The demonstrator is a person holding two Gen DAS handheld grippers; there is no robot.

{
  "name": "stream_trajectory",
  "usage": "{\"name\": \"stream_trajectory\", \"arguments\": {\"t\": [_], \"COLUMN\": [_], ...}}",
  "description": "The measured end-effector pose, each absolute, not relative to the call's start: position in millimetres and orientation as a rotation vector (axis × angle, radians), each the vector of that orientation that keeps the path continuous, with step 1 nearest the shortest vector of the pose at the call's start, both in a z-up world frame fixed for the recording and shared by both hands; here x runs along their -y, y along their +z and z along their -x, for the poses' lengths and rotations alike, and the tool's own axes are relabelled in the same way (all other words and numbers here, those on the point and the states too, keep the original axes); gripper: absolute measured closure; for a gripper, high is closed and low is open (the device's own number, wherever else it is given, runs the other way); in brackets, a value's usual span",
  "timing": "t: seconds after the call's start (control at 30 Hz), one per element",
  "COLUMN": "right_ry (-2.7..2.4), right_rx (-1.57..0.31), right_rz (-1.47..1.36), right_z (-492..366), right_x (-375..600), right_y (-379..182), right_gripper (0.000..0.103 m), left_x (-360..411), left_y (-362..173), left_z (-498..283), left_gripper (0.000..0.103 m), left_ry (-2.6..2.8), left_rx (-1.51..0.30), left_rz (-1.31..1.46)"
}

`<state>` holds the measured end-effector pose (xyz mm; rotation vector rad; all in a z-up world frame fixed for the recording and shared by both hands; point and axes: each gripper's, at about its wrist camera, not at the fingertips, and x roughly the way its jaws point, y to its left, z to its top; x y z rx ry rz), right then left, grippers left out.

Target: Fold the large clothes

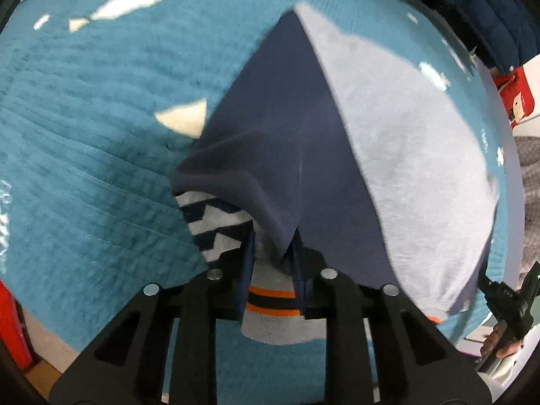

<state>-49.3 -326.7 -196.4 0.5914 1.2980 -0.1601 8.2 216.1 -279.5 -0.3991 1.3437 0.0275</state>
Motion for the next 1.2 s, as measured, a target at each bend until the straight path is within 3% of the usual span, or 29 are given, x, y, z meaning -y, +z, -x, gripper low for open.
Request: {"name": "stream_trajectory", "arguments": {"t": [0.07, 0.13, 0.2, 0.3, 0.37, 0.47, 0.5, 0.53, 0.63, 0.8, 0.93, 1.0, 1.17, 1.2], "right_ry": [-0.166, -0.114, -0.053, 0.012, 0.025, 0.047, 0.029, 0.028, 0.024, -0.019, -0.044, -0.035, -0.055, -0.077], "right_rx": [-1.318, -1.328, -1.337, -1.396, -1.403, -1.378, -1.382, -1.381, -1.368, -1.322, -1.374, -1.383, -1.367, -1.351], "right_rz": [-0.621, -0.702, -0.72, -0.706, -0.694, -0.681, -0.666, -0.654, -0.606, -0.518, -0.593, -0.544, -0.512, -0.506], "right_z": [52, 62, 72, 79, 78, 68, 66, 61, 63, 73, 71, 68, 60, 59], "right_x": [328, 328, 324, 308, 300, 293, 291, 289, 285, 290, 302, 299, 306, 311], "right_y": [-188, -176, -172, -189, -198, -201, -203, -205, -191, -167, -211, -208, -175, -168], "right_gripper": [0.085, 0.073, 0.065, 0.065, 0.064, 0.07, 0.082, 0.086, 0.095, 0.098, 0.098, 0.098, 0.091, 0.087], "left_x": [-215, -214, -217, -220, -221, -217, -217, -218, -226, -200, -203, -198, -202, -204], "left_y": [-271, -256, -246, -254, -277, -286, -285, -283, -274, -249, -283, -274, -232, -222], "left_z": [-5, 4, 19, 29, 32, 33, 32, 32, 31, 28, 21, 20, 28, 27], "left_gripper": [0.072, 0.038, 0.032, 0.033, 0.045, 0.052, 0.07, 0.085, 0.095, 0.096, 0.096, 0.094, 0.08, 0.067], "left_ry": [0.043, 0.045, 0.034, -0.016, -0.019, 0.004, 0.021, 0.017, 0.025, 0.046, 0.047, 0.035, 0.071, 0.087], "left_rx": [-1.342, -1.362, -1.329, -1.354, -1.401, -1.325, -1.322, -1.316, -1.308, -1.302, -1.362, -1.354, -1.306, -1.288], "left_rz": [0.399, 0.385, 0.422, 0.472, 0.56, 0.573, 0.551, 0.564, 0.607, 0.372, 0.395, 0.367, 0.231, 0.229]}}
